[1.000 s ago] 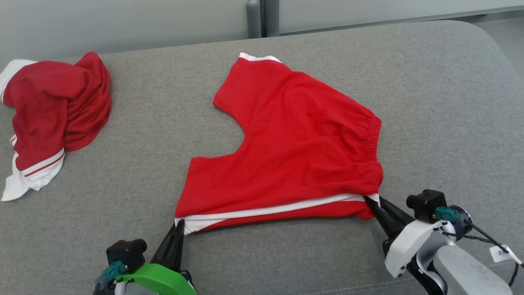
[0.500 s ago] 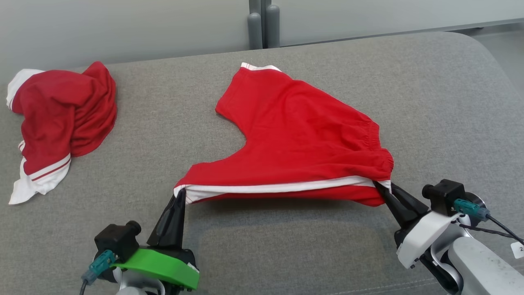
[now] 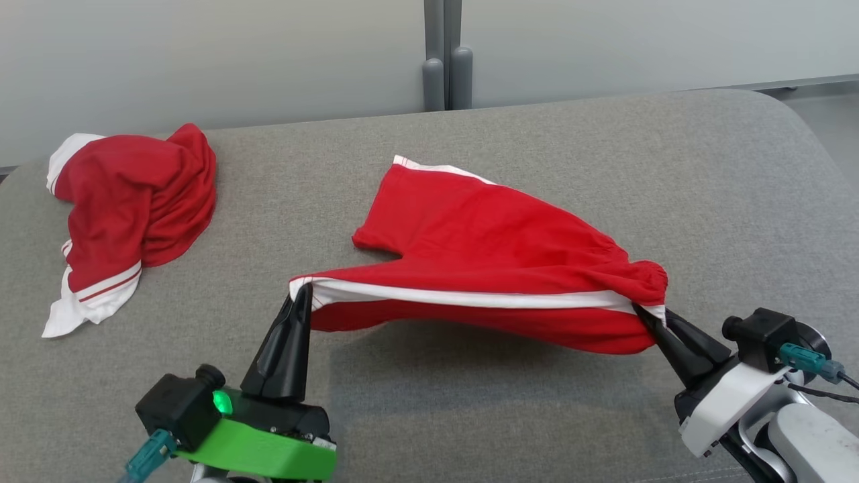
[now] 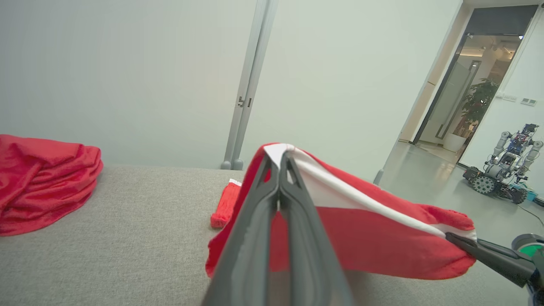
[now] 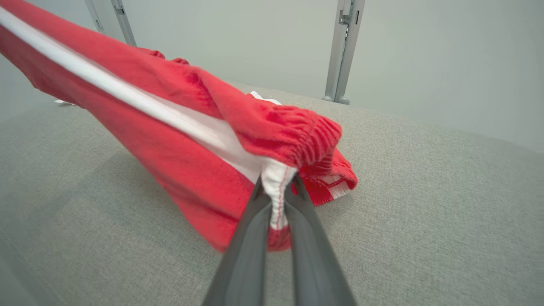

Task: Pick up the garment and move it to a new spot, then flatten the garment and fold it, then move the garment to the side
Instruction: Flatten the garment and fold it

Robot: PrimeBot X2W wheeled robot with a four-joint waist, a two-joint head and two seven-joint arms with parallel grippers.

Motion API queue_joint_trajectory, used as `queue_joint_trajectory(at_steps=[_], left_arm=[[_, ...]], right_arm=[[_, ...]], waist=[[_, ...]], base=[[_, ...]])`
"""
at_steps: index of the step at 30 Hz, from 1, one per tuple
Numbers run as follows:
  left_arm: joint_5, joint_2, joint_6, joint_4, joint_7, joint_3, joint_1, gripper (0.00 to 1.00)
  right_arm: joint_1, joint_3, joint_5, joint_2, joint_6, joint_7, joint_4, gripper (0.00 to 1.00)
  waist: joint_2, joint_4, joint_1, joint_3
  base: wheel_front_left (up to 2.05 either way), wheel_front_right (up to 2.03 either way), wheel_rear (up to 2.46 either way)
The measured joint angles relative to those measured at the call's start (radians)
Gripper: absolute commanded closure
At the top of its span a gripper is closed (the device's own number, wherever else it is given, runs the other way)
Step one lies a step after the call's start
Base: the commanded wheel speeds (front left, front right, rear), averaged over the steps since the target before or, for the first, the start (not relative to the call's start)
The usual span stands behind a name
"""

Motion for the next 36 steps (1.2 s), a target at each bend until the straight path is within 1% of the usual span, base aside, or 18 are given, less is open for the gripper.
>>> queue_joint_trajectory(at_steps=[4, 7, 12, 18, 23, 27, 33, 34, 36], left_arm=[[0.015, 0.0, 0.0, -0.062, 0.0, -0.013, 0.024, 1.0], [0.015, 0.001, 0.008, -0.075, 0.0, -0.031, 0.053, 1.0], [0.014, 0.019, 0.013, -0.049, 0.022, -0.031, 0.089, 1.0], [0.003, 0.032, 0.013, 0.001, 0.057, -0.025, 0.078, 1.0], [0.005, 0.062, 0.007, 0.053, 0.102, -0.016, -0.024, 1.0], [0.008, 0.066, -0.003, 0.097, 0.137, -0.01, -0.135, 1.0], [0.023, 0.072, -0.008, 0.17, 0.195, -0.002, -0.32, 1.0], [0.023, 0.072, -0.008, 0.17, 0.195, -0.002, -0.32, 1.0], [0.034, 0.073, -0.01, 0.196, 0.21, 0.0, -0.377, 1.0]], right_arm=[[0.012, -0.002, 0.004, -0.034, 0.0, -0.001, -0.02, 1.0], [0.043, 0.01, 0.03, -0.046, 0.0, -0.002, -0.022, 1.0], [0.063, 0.06, 0.079, -0.045, 0.0, 0.019, -0.023, 1.0], [0.034, 0.078, 0.113, -0.045, 0.0, 0.03, -0.023, 1.0], [-0.057, 0.098, 0.16, -0.029, 0.0, 0.045, -0.026, 1.0], [-0.11, 0.103, 0.199, -0.015, 0.0, 0.069, -0.003, 1.0], [-0.198, 0.101, 0.238, 0.031, 0.0, 0.091, 0.038, 1.0], [-0.198, 0.101, 0.238, 0.031, 0.0, 0.091, 0.038, 1.0], [-0.223, 0.096, 0.256, 0.051, 0.0, 0.094, 0.05, 1.0]], waist=[[0.0, -0.012, 0.0, 0.006], [0.0, -0.02, 0.0, 0.013], [0.0, -0.029, 0.0, 0.032], [0.0, -0.035, 0.0, 0.06], [0.0, -0.044, 0.0, 0.086], [0.0, -0.058, 0.0, 0.113], [0.0, -0.089, 0.0, 0.166], [0.0, -0.089, 0.0, 0.166], [0.0, -0.103, 0.0, 0.187]], base=[[0.0, 0.0, 0.0], [0.0, 0.0, 0.0], [0.0, 0.0, 0.0], [0.0, 0.0, 0.0], [0.0, 0.0, 0.0], [0.0, 0.0, 0.0], [0.0, 0.0, 0.0], [0.0, 0.0, 0.0], [0.0, 0.0, 0.0]])
